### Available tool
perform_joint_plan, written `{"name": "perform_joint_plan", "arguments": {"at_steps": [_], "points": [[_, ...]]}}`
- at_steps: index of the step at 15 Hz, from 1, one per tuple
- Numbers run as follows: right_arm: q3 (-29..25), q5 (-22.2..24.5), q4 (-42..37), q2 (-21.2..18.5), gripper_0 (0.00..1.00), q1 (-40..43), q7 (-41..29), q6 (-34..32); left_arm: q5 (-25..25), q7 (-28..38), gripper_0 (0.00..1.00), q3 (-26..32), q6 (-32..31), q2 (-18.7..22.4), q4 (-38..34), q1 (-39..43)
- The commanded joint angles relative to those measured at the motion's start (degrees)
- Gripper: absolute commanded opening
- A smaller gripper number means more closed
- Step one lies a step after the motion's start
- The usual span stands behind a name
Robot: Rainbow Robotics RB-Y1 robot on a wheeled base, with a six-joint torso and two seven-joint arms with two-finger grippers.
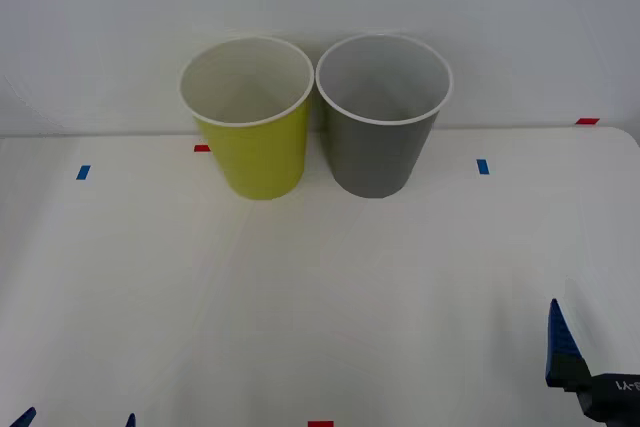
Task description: Put cans in the gray bin and PET bottles in the light green bin.
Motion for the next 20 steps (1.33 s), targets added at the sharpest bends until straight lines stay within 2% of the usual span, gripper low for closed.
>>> {"name": "perform_joint_plan", "arguments": {"at_steps": [1,4,9,13,20], "points": [[-0.92,8.37,7.38,1.68,1.00,0.71,-8.58,-10.38,0.00,0.00,1.00,0.00,0.00,0.00,0.00,0.00],[-0.04,9.07,12.03,-0.43,1.00,1.77,-9.64,-15.31,0.00,0.00,1.00,0.00,0.00,0.00,0.00,0.00],[1.80,8.37,14.23,-0.70,1.00,8.89,-8.49,-25.32,0.00,0.00,1.00,0.00,0.00,0.00,0.00,0.00],[3.21,6.43,14.23,-0.52,1.00,12.40,-8.58,-28.66,0.00,0.00,1.00,0.00,0.00,0.00,0.00,0.00],[2.77,3.71,14.32,0.10,1.00,12.32,-8.41,-28.40,0.00,0.00,1.00,0.00,0.00,0.00,0.00,0.00]]}}
